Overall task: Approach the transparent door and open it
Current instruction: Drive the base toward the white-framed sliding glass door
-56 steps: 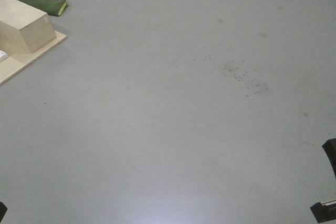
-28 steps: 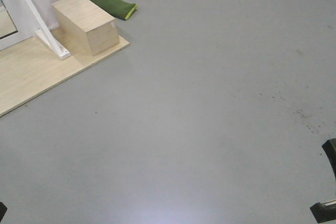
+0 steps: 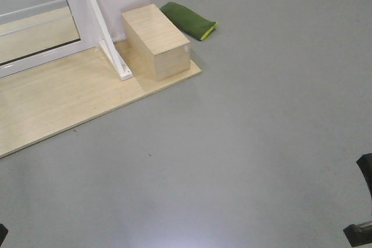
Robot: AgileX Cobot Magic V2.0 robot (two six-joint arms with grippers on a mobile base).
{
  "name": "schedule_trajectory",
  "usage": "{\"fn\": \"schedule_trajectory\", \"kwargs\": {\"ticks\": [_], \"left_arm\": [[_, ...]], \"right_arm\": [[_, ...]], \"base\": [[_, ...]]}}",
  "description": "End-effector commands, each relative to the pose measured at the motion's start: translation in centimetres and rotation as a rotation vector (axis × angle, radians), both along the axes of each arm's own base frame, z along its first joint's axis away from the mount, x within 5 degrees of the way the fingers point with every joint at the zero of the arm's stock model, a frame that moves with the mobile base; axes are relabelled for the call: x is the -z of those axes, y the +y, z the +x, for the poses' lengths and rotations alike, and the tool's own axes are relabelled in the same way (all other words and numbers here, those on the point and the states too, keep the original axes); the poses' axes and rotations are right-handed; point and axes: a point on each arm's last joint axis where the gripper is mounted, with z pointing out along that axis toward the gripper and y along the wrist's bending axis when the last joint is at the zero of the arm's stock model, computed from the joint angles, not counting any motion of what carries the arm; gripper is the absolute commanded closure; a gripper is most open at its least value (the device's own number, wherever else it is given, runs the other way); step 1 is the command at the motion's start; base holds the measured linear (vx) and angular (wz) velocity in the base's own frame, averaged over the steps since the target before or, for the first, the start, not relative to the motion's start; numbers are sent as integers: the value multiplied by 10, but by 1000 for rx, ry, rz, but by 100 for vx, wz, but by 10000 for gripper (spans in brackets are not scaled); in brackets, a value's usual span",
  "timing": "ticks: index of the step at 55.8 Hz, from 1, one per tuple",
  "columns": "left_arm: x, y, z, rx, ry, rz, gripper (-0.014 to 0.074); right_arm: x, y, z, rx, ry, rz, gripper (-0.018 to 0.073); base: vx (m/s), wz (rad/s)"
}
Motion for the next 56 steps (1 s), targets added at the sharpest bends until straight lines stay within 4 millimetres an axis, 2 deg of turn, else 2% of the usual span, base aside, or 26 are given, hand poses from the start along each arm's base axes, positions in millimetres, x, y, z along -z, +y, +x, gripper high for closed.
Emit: {"fn": "schedule_trajectory", "kwargs": {"ticks": [1,40,56], "left_arm": [[-15,1,-1,-8,-114,-22,602],[-15,1,-1,-7,-113,-22,602],[-15,1,-1,-7,-113,-22,602]], "right_arm": [[-8,-1,-1,12,-97,2,568],[-8,-1,-1,12,-97,2,568],[-8,-1,-1,12,-97,2,568]], "base": [[51,47],[50,54],[49,35]]}}
